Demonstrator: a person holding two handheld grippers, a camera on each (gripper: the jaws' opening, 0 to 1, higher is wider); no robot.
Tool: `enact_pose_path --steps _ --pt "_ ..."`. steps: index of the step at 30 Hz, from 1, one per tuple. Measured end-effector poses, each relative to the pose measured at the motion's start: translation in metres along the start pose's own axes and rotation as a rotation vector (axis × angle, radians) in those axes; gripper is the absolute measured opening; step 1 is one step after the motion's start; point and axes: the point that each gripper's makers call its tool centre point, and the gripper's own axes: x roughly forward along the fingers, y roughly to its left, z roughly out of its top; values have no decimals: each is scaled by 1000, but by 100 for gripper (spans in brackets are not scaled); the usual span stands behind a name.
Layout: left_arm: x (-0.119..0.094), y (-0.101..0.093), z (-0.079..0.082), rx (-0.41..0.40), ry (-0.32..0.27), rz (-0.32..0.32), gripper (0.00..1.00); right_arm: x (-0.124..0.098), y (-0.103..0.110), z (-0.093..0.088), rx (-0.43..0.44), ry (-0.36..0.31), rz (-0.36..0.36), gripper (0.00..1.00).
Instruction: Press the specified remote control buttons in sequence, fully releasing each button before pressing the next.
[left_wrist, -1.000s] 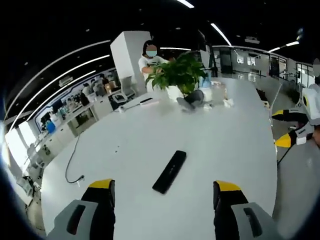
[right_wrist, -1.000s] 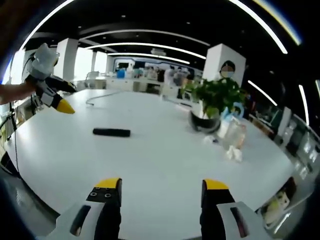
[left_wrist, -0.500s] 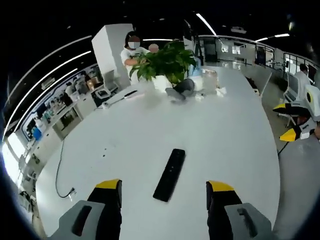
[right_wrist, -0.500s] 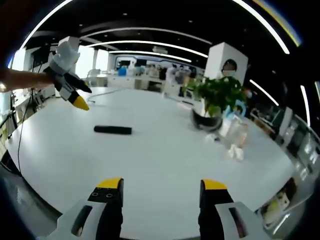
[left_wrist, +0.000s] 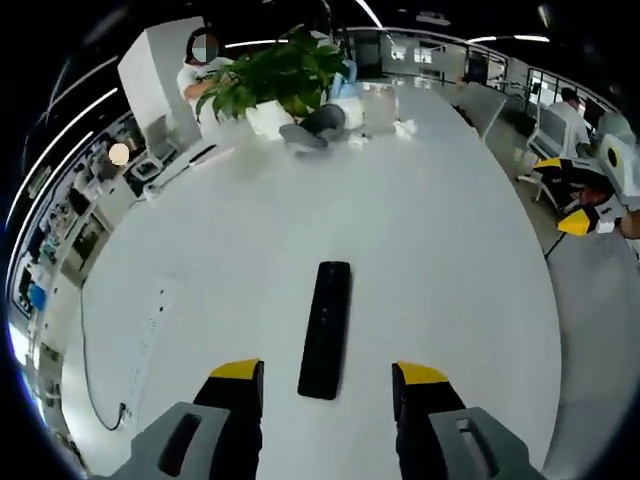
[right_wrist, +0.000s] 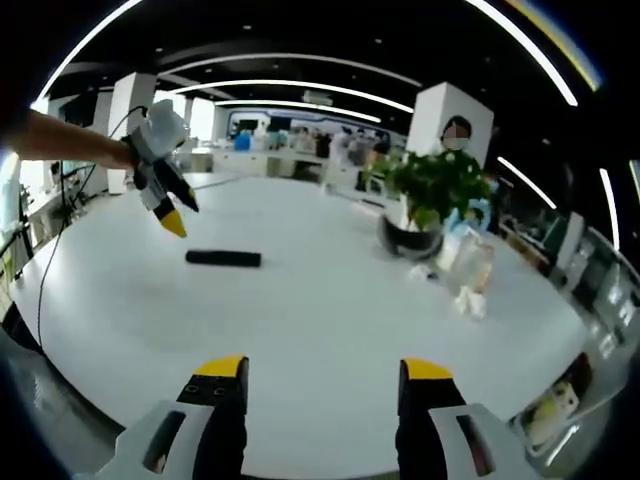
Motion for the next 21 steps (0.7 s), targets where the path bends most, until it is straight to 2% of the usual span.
enact_pose_path --steps 3,9,11,16,21 --pt "15 -2 -4 8 26 -49 52 0 0 -1 0 2 0 58" --pt "37 5 -16 0 88 -52 47 1 0 -3 -2 14 -2 57" --pt "43 6 -20 -5 104 -68 48 1 -1 -3 0 14 -4 57" --pt "51 6 -29 -31 137 -85 45 0 -1 -3 -4 10 -3 56" --pt "57 5 -43 7 188 -105 44 0 -2 -3 0 12 -5 55"
